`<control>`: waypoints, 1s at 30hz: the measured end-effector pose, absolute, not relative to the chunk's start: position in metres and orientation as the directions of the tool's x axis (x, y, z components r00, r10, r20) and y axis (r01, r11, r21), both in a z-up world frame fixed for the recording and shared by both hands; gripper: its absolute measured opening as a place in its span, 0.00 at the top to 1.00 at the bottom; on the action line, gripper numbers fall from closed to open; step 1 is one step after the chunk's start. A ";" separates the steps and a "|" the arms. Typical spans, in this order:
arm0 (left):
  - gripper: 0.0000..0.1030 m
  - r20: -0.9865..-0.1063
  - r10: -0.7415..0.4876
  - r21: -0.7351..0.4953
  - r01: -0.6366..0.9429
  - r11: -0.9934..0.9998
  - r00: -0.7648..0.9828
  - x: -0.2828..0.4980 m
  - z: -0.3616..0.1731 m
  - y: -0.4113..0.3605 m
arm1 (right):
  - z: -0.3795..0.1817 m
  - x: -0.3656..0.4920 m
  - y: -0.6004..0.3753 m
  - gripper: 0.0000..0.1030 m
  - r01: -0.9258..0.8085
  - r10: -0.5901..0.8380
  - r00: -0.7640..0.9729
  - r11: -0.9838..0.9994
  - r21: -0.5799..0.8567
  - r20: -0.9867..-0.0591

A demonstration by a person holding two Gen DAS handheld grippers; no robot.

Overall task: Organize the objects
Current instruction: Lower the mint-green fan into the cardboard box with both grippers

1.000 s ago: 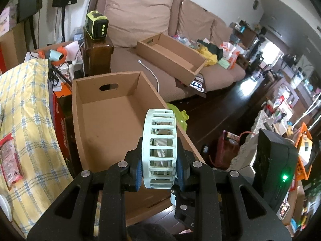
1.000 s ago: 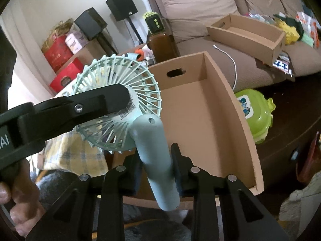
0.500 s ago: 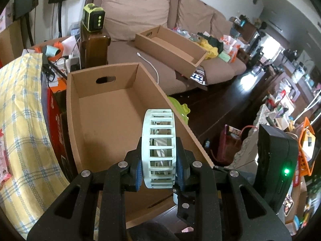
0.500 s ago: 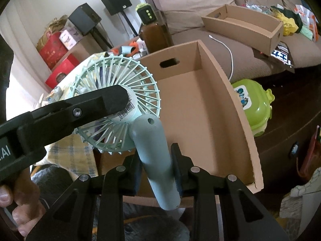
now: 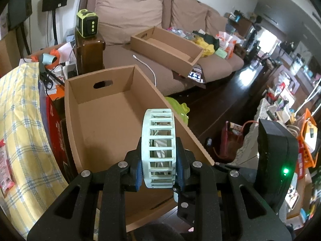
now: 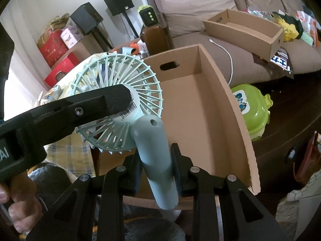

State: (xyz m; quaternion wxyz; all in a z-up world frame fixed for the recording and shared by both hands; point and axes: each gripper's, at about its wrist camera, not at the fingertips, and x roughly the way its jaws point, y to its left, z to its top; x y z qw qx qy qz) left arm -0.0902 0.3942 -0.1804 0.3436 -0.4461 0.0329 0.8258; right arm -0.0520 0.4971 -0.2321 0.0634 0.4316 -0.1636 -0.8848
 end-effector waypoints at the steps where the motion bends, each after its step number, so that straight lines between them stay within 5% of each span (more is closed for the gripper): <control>1: 0.75 -0.760 0.539 -0.256 -0.595 -0.762 -0.363 -0.091 -0.182 0.394 | -0.234 -0.052 0.498 0.75 -0.032 -0.250 -0.616 -0.939 0.341 -0.747; 22: 0.75 -0.809 0.487 -0.203 -0.622 -0.757 -0.330 -0.092 -0.184 0.401 | -0.245 -0.052 0.509 0.77 -0.014 -0.352 -0.594 -0.895 0.447 -0.724; 30: 0.76 -0.696 0.541 -0.109 -0.676 -0.729 -0.471 -0.070 -0.153 0.397 | -0.220 -0.048 0.495 0.78 0.055 -0.282 -0.704 -0.936 0.347 -0.651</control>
